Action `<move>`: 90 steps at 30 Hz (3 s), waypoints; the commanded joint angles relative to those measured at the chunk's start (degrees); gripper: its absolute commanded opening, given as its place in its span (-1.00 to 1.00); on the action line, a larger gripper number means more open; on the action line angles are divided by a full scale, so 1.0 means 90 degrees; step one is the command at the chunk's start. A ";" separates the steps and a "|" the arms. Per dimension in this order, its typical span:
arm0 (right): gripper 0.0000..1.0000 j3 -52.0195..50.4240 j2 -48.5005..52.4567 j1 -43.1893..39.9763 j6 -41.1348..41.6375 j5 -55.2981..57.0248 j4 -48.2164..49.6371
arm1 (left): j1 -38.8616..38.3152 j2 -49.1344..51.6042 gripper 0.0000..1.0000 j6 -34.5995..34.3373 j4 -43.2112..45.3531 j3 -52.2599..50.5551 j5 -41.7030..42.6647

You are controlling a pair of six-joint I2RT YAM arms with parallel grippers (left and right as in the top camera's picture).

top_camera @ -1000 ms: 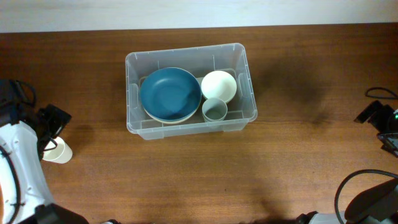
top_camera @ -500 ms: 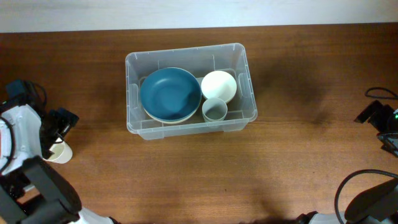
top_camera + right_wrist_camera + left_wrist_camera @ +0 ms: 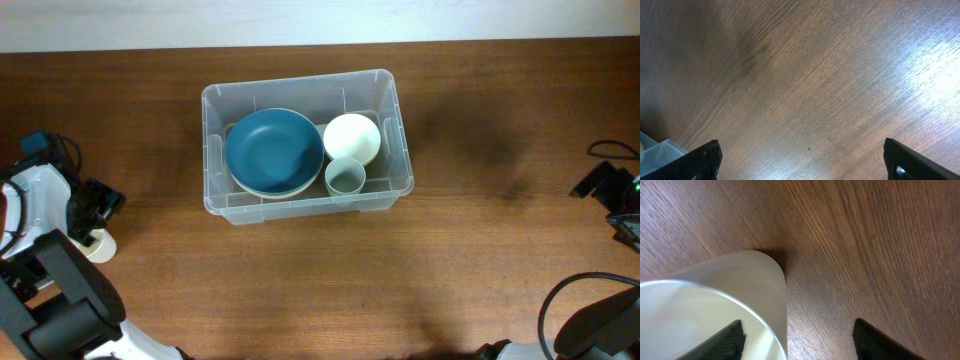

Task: Pack container
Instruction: 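Move the left gripper to the cream cup and grasp it, then lift the cream cup and carry it into the bin, then lower the cream cup onto the stacked cups and release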

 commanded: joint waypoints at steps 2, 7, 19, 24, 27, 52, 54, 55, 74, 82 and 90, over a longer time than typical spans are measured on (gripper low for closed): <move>0.98 -0.0005 -0.0112 -0.0017 -0.0024 -0.0015 0.0002 | 0.0036 0.0114 -0.07 -0.0027 0.0039 -0.0136 0.0044; 0.98 -0.0005 -0.0112 -0.0017 -0.0024 -0.0015 0.0002 | 0.0036 0.0131 -0.21 -0.0027 0.0219 -0.0410 0.0036; 0.98 -0.0005 -0.0112 -0.0017 -0.0024 -0.0015 0.0000 | 0.0036 0.0134 -0.99 -0.0019 0.0155 -0.0330 0.0044; 0.98 -0.0005 -0.0112 -0.0017 -0.0027 -0.0015 0.0002 | 0.0036 0.0036 -0.99 0.0182 -0.0372 0.0546 0.0423; 0.98 -0.0005 -0.0112 -0.0017 -0.0024 -0.0015 0.0002 | -0.0027 -0.0155 -0.99 0.0763 -0.0748 0.1489 0.1302; 0.98 -0.0005 -0.0112 -0.0017 -0.0024 -0.0015 0.0002 | -0.7368 -0.0301 -0.98 0.2858 -0.1251 0.3716 0.0913; 0.98 -0.0005 -0.0112 -0.0017 -0.0024 -0.0015 0.0000 | -0.7538 -0.0102 -0.99 0.2861 -0.1253 0.3716 0.0894; 0.98 -0.0005 -0.0112 -0.0017 -0.0024 -0.0015 0.0002 | -0.7589 -0.0012 -0.99 0.2858 -0.1251 0.3716 0.0891; 0.98 -0.0005 -0.0112 -0.0017 -0.0024 -0.0015 0.0000 | -0.7643 0.1129 -0.80 0.2858 -0.1100 0.3716 0.0899; 0.98 -0.0005 -0.0112 -0.0017 -0.0024 -0.0015 0.0002 | -0.7640 0.1129 0.99 0.2856 -0.1090 0.3716 0.0896; 0.98 -0.0005 -0.0112 -0.0017 -0.0024 -0.0015 0.0002 | -0.7514 0.1018 0.99 0.2854 -0.1586 0.4330 0.0680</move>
